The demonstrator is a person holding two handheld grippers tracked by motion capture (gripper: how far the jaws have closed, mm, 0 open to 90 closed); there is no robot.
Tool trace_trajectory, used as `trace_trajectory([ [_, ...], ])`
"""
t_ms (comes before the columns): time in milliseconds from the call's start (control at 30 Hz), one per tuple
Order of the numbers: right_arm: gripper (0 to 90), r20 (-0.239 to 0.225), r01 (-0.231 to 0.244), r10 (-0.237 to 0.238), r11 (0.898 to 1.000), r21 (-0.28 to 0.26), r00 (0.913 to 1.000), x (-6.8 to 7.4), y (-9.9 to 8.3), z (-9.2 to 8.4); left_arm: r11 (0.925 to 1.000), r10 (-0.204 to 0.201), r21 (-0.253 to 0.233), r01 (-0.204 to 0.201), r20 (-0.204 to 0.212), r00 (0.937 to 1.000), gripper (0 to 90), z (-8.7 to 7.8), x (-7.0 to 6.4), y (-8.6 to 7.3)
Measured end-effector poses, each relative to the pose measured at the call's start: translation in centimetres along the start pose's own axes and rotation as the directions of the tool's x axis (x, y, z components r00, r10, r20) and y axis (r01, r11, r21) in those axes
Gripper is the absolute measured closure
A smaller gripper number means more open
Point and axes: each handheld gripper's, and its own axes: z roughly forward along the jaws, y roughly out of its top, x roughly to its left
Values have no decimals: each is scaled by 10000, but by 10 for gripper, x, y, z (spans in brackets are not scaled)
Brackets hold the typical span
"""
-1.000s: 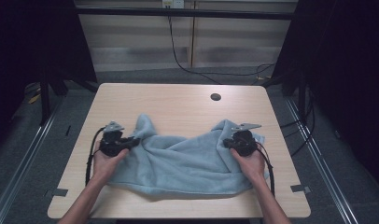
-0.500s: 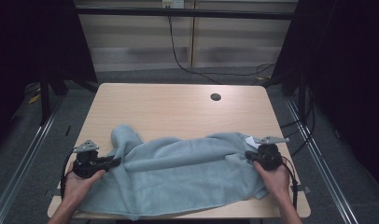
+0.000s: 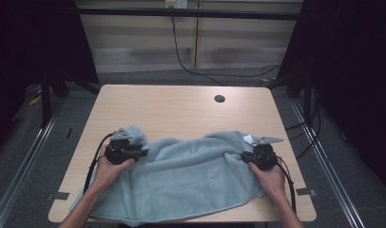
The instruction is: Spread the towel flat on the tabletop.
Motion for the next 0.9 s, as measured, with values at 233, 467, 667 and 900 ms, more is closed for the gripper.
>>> trace_trajectory([
  [233, 770, 391, 44, -36, 9998, -195, 9992, -4, 29, 32, 9973, 399, 601, -429, 505, 9979, 708, 1, -17, -11],
  [467, 648, 131, 136, -129, 9982, -580, 9998, -5, 51, 48, 9979, 38, 641, -132, 1437, 9896, 672, -12, -40, -28],
  [667, 635, -802, 369, -506, 9858, -1637, 9955, 22, 58, 10, 9978, 111, 629, -187, 1191, 9928, 670, -19, -39, -31],
  [900, 678, -2201, 818, -1107, 9873, -1362, 9692, 70, 26, -14, 9989, -188, 442, 154, 782, 9968, 702, -5, -30, -23],
])
